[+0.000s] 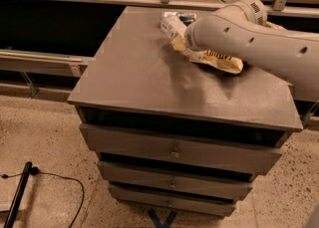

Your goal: Move blue plastic bottle near redbull can

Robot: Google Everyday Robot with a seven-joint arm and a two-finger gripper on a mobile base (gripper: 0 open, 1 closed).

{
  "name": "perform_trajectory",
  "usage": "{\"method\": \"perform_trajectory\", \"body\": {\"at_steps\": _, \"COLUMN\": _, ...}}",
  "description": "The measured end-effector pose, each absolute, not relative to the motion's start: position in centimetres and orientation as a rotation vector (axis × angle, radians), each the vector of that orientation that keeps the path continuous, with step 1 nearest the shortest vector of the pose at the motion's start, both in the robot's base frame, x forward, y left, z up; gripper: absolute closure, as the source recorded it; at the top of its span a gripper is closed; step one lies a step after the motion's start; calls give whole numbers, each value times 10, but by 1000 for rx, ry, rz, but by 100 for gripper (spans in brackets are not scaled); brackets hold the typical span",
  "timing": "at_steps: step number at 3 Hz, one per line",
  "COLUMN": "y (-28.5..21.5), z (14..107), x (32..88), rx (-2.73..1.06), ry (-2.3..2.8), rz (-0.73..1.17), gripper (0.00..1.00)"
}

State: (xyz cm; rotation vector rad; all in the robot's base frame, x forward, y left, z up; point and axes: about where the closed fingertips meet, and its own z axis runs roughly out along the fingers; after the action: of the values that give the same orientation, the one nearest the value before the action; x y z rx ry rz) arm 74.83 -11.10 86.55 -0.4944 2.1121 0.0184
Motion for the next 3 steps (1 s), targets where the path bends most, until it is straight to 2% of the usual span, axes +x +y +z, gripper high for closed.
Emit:
{"method": "perform_trajectory", "body": {"at_steps": 1, "y": -107, "z": 855, "x": 763, "rx": -452, "ry": 2104, "rz": 40, "gripper": 82}}
{"method": "perform_trajectory", "body": {"at_steps": 3, "y": -103, "z": 852, "x": 770, "rx": -442, "ry": 2060, "rz": 60, "gripper": 36}}
